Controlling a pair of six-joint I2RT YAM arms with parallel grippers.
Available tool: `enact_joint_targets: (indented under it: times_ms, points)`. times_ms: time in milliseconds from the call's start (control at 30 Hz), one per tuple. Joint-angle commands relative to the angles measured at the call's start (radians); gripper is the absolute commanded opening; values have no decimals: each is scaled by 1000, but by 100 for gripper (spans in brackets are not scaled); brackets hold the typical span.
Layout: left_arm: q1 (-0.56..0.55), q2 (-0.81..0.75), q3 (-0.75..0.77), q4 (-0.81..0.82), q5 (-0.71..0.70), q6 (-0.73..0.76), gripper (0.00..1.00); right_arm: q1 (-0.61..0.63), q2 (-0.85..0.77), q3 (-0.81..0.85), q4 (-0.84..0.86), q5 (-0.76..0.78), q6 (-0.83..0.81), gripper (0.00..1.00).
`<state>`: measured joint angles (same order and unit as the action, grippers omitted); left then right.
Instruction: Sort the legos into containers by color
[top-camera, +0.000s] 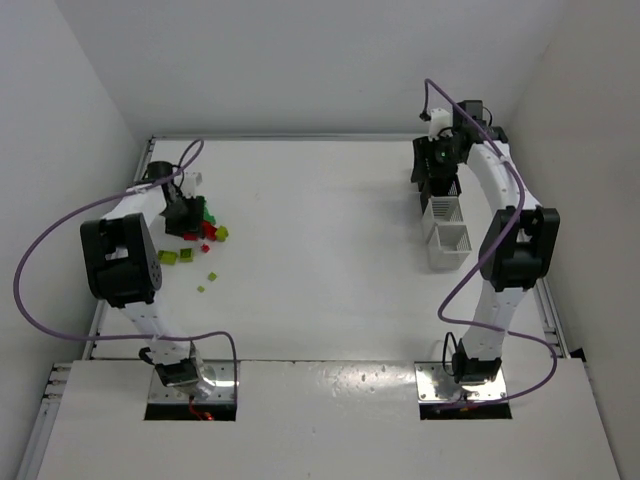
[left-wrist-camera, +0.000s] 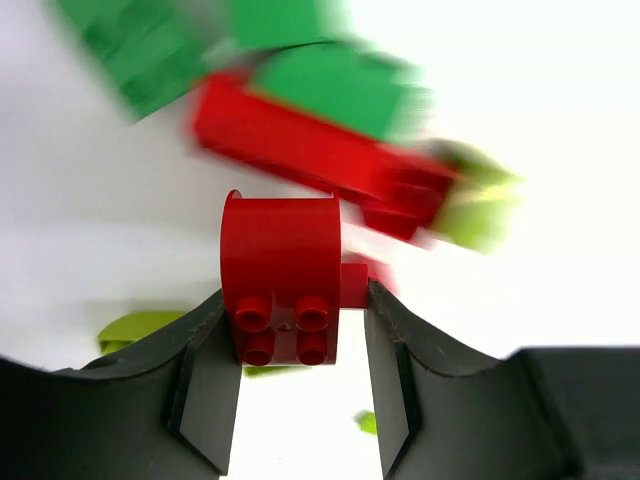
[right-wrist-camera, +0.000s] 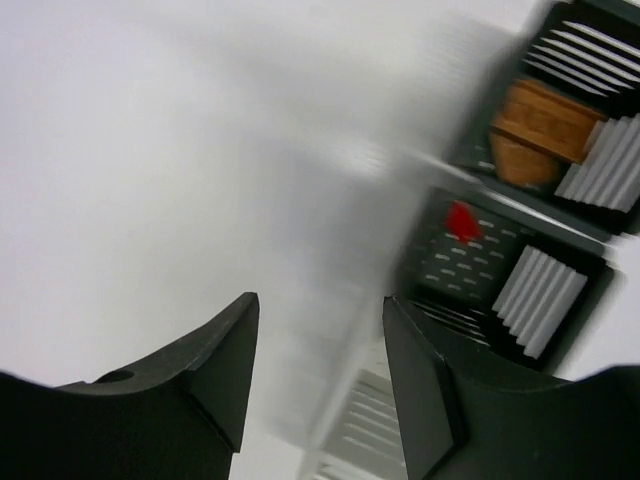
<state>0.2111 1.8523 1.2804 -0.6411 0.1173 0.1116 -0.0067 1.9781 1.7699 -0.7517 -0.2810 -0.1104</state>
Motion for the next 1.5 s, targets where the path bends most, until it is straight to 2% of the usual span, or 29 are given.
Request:
enact_joint_targets:
  times_ms: [0, 67, 133, 167, 267, 367, 467, 567, 667, 700, 733, 767, 800, 867, 900, 1100, 1167, 1267, 1333, 1467]
  points:
    - [-3, -194, 13, 40, 362, 169, 22, 8, -78, -3, -27, -379, -2, 53]
    - [-31, -226, 46, 5, 543, 238, 22, 19, -50, -3, -40, -499, 9, 53]
    - [-64, -216, 83, -32, 629, 238, 21, 46, -36, -3, -28, -610, 29, 53]
    - [-91, -203, 117, -61, 716, 238, 21, 57, -18, 20, -18, -653, 29, 53]
    - [-153, -171, 135, -61, 858, 218, 21, 105, 28, 71, 5, -720, 52, 53]
    - [-231, -150, 145, -61, 929, 244, 21, 157, 77, 118, 41, -783, 90, 56]
    - [-309, -119, 157, -23, 927, 244, 20, 200, 99, 141, 89, -802, 147, 58]
    - [-370, -84, 187, 113, 898, 136, 18, 214, 114, 152, 121, -724, 184, 58]
    - [-429, -32, 242, 247, 788, 31, 17, 168, 70, 114, 173, -574, 279, 58]
    - [-447, -15, 263, 273, 757, 13, 16, 139, 53, 103, 164, -449, 279, 58]
    - [-466, 7, 286, 296, 727, -9, 16, 120, 16, 103, 164, -398, 279, 58]
    - [-501, 31, 342, 325, 691, -38, 16, 99, -2, 94, 164, -347, 279, 59]
    - [-519, 91, 377, 337, 668, -58, 14, 58, -22, 80, 154, -231, 293, 59]
    - [-571, 157, 456, 357, 650, -117, 14, 16, -89, 56, 153, -137, 293, 60]
    - [-588, 194, 547, 366, 650, -136, 14, -24, -116, 19, 153, -59, 293, 60]
    - [-737, 462, 862, 469, 588, -303, 14, -134, -281, -150, 132, 81, 282, 64]
    - [-769, 523, 872, 609, 588, -413, 14, -177, -343, -208, 118, 97, 273, 65]
    - [-800, 585, 930, 719, 575, -513, 14, -237, -396, -268, 95, 54, 264, 65]
    - [-835, 643, 985, 790, 565, -532, 13, -272, -406, -279, 86, 10, 253, 65]
    - [-871, 627, 959, 825, 602, -532, 12, -282, -411, -293, 37, -271, 209, 65]
